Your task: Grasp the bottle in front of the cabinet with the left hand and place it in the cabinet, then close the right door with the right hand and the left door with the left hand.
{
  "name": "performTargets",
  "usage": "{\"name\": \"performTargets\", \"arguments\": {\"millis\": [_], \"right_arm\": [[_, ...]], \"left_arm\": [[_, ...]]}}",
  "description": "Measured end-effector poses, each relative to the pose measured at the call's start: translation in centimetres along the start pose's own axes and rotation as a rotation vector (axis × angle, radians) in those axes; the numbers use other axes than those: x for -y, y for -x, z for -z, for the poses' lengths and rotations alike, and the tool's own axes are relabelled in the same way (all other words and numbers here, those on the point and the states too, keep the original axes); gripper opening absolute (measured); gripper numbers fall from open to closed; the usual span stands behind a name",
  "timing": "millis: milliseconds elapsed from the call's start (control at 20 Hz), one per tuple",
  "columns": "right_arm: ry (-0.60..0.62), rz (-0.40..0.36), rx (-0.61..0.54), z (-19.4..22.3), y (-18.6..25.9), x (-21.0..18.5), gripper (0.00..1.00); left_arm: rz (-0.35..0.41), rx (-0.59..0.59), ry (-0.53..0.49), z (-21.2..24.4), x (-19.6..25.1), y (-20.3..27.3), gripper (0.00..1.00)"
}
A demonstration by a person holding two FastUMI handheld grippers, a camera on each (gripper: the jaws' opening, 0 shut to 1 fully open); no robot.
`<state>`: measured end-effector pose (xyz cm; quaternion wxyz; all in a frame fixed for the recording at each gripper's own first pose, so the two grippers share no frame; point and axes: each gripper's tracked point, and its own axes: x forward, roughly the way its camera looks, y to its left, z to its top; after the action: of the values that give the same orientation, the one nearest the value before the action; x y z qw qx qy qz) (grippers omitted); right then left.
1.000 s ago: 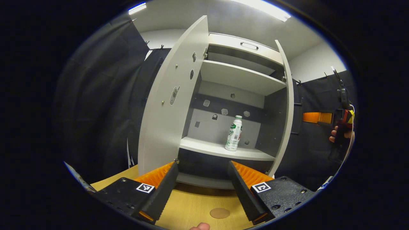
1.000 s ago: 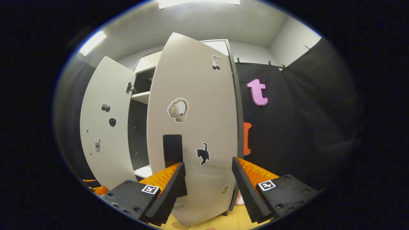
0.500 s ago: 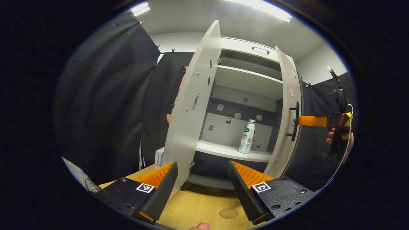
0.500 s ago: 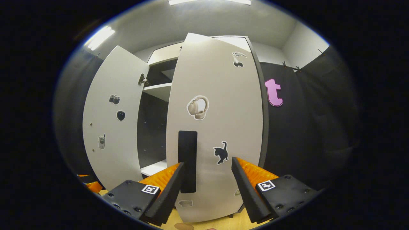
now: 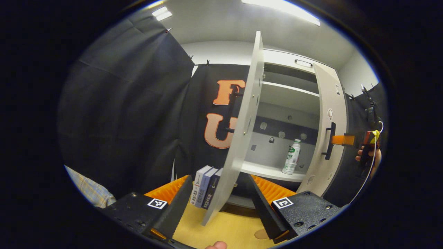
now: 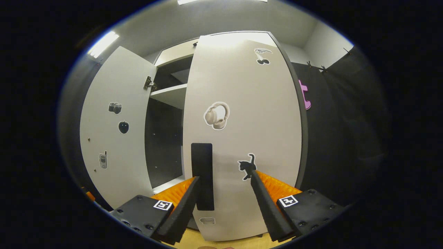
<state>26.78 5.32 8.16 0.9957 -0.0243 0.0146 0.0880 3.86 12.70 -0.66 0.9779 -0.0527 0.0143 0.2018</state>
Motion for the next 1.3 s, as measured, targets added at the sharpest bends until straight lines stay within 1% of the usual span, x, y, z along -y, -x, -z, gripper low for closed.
{"name": "performTargets", "arguments": {"millis": [200,300,450,500,550,600,650,800,900,1050,1250,1300], "right_arm": [[-0.019,0.005,-0.011,0.4,-1.8,0.0,0.95],[-0.027,0.010,-0.013,0.5,-2.5,-0.1,0.95],[-0.045,0.017,-0.018,0.7,-2.8,0.0,0.95],[-0.050,0.019,-0.019,0.6,-2.9,0.0,0.95],[-0.054,0.021,-0.019,0.6,-3.1,-0.1,0.95],[-0.055,0.024,-0.020,0.7,-3.0,0.0,0.95],[-0.054,0.028,-0.023,0.7,-2.8,0.1,0.95],[-0.043,0.043,-0.005,-0.4,-1.2,0.5,0.95],[-0.030,0.045,-0.006,-0.4,1.1,1.1,0.95],[-0.036,0.050,-0.018,0.3,4.3,2.1,0.95],[-0.046,0.109,-0.015,0.9,7.5,4.4,0.96],[-0.054,0.116,-0.017,1.0,8.1,4.8,0.95]], "left_arm": [[-0.076,0.027,-0.031,-1.3,-3.5,-1.0,0.95],[-0.103,0.031,-0.035,-1.7,-4.7,-1.4,0.95],[-0.112,0.031,-0.019,-2.1,-5.5,-2.2,0.96],[-0.114,0.034,-0.018,-2.1,-5.7,-2.6,0.99],[-0.114,0.036,-0.015,-2.2,-5.8,-3.0,0.99],[-0.110,0.032,-0.004,-2.0,-5.6,-3.1,0.96],[-0.103,0.028,0.010,-2.0,-5.5,-3.4,0.95],[-0.122,0.033,0.047,-2.3,-6.4,-5.1,0.96],[-0.124,0.045,0.051,-2.6,-6.6,-6.2,0.96],[-0.122,0.065,0.009,-2.8,-6.5,-7.4,0.96],[-0.095,0.062,-0.021,-2.4,-4.9,-9.3,0.96],[-0.084,0.051,-0.020,-2.0,-4.3,-9.5,0.99]]}}
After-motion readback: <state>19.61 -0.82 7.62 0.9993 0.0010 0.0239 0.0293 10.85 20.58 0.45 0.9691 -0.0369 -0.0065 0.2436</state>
